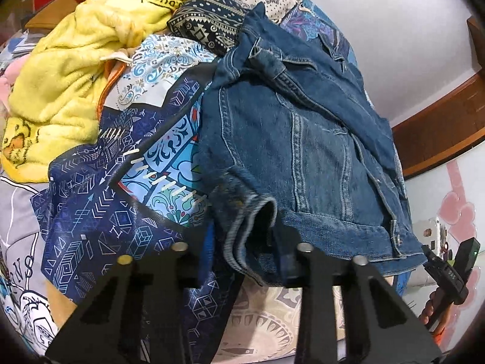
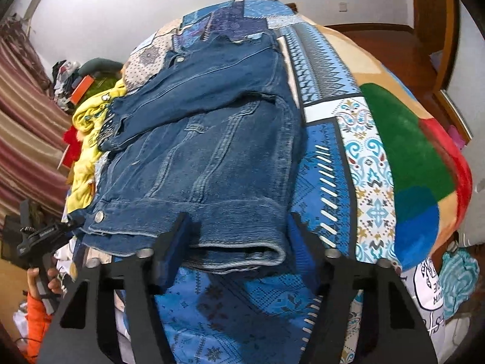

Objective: Fold large clothes
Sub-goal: 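Grasp the jacket hem with the left gripper while the right gripper grasps the hem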

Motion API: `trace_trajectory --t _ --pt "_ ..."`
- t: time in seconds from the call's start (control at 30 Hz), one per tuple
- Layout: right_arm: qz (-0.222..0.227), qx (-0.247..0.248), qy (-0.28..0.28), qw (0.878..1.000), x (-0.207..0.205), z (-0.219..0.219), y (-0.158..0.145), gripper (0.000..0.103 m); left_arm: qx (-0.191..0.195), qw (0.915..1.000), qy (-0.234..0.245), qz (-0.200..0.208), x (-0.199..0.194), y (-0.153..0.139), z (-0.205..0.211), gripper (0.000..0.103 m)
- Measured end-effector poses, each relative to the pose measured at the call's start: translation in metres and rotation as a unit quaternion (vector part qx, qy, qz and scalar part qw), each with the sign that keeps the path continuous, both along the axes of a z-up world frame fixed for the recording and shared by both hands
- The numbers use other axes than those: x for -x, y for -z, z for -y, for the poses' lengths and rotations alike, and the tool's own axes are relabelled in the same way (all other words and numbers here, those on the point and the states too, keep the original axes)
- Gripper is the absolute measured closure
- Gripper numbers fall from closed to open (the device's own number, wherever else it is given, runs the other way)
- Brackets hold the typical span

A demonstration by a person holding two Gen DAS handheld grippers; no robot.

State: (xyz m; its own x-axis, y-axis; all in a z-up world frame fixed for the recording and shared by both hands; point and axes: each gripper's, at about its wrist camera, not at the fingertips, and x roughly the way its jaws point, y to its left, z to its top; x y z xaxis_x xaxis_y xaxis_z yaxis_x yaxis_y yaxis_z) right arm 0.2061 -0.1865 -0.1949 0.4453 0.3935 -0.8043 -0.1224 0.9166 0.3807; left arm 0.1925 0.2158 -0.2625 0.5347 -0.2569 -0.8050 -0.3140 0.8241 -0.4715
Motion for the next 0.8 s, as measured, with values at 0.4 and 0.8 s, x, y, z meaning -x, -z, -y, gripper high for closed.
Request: trace_trajectory --t 0.4,0.8 --pt "0.047 -0.043 0.033 0.997 -0.002 0.009 -0.017 0.09 -0.038 0.9958 0.004 0.083 -0.021 -0.053 0.006 0.09" --pt "0.162 -0.041 -0.012 0.986 -0.075 -0.028 -0.084 0.092 -0.039 0.9793 0.019 0.198 -0.108 -0.142 0.001 0.092"
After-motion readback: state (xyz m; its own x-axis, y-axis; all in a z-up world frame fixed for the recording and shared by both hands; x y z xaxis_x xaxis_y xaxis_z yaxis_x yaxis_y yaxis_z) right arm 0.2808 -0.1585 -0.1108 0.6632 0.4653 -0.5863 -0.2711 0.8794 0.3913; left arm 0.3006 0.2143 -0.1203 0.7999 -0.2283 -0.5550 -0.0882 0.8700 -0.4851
